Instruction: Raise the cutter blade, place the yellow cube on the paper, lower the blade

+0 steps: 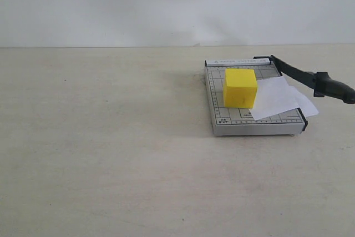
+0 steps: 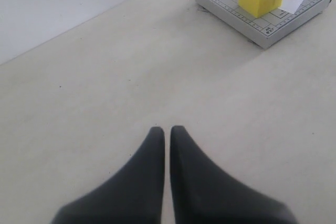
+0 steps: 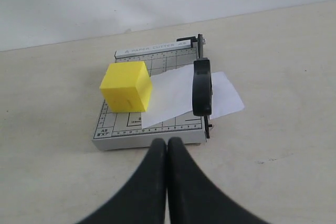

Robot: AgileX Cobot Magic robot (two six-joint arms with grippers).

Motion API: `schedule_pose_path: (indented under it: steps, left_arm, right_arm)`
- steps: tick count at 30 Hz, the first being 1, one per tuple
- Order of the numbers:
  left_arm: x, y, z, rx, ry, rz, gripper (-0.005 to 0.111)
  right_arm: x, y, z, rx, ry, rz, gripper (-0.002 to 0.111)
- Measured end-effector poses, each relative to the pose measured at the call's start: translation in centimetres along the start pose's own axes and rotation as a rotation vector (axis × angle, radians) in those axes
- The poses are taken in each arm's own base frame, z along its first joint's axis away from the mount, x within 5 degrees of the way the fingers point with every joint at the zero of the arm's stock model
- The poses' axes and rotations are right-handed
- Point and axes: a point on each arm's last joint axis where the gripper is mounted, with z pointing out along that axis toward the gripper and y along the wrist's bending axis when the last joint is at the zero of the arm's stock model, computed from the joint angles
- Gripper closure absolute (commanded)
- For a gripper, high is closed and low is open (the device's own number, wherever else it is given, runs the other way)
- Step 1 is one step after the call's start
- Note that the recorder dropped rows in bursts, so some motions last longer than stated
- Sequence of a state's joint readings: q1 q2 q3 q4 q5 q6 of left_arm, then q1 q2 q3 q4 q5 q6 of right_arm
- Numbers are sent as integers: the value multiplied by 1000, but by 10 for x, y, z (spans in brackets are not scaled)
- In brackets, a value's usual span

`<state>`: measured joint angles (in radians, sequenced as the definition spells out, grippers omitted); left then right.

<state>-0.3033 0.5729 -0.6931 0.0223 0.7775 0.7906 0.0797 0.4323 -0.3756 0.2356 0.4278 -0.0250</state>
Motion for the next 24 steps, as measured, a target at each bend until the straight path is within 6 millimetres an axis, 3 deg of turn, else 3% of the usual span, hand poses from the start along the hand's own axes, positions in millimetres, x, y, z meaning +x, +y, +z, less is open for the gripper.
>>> schedule_pose_path:
  steps: [7, 18, 24]
  left_arm:
    - [0, 0, 0, 1, -1, -3, 102]
    - [-1, 0, 0, -5, -11, -6, 102]
    - [-1, 1, 0, -10, -16, -6, 102]
  right_arm:
    - [6, -5, 0, 35, -53, -74, 109]
    - [47, -15, -18, 56, -303, -185, 109]
    - [70, -20, -13, 57, -309, -189, 109]
